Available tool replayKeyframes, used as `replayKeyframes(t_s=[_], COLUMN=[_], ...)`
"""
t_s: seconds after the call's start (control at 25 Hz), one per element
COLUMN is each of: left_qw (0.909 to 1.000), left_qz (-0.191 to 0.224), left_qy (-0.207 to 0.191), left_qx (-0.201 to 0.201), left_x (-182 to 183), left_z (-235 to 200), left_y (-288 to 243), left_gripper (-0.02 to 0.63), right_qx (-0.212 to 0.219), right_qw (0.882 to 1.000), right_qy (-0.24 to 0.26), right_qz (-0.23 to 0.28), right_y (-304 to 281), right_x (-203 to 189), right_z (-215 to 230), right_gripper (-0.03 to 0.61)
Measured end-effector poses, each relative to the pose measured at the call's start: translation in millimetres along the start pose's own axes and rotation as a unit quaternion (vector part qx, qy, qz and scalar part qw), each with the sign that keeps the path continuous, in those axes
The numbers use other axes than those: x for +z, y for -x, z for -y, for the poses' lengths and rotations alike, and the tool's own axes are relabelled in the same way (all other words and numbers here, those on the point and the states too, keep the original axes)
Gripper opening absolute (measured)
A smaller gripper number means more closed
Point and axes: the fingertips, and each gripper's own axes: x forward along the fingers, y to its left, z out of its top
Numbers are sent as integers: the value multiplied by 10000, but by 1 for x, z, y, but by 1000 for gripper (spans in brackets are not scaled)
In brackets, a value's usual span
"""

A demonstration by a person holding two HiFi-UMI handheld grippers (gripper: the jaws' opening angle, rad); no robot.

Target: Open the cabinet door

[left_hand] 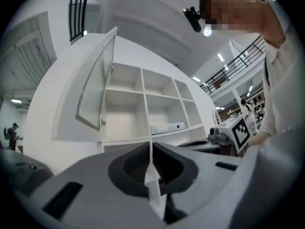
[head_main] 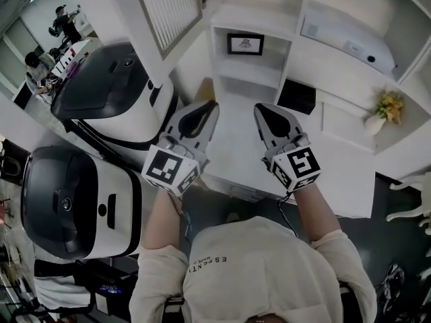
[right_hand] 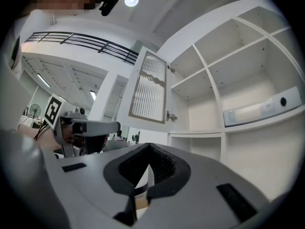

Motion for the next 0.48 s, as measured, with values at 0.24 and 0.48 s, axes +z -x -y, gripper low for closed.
replayKeyframes(t_s=[0.24, 0.48], left_qw=[9984, 9978], left_qz=[-244, -370], left_qy=[509, 546], left_qx=[-25, 4], left_x=[-44, -55], left_z=[19, 24], left_y=[-10, -21], left_gripper=[3, 2], right_qx=[-198, -241], right_qw=[9997, 9995], right_qy=[13, 59], right_qz=[-124, -207], right_y=[17, 25], right_x=[-18, -29], right_z=[19, 31], right_gripper=[14, 14])
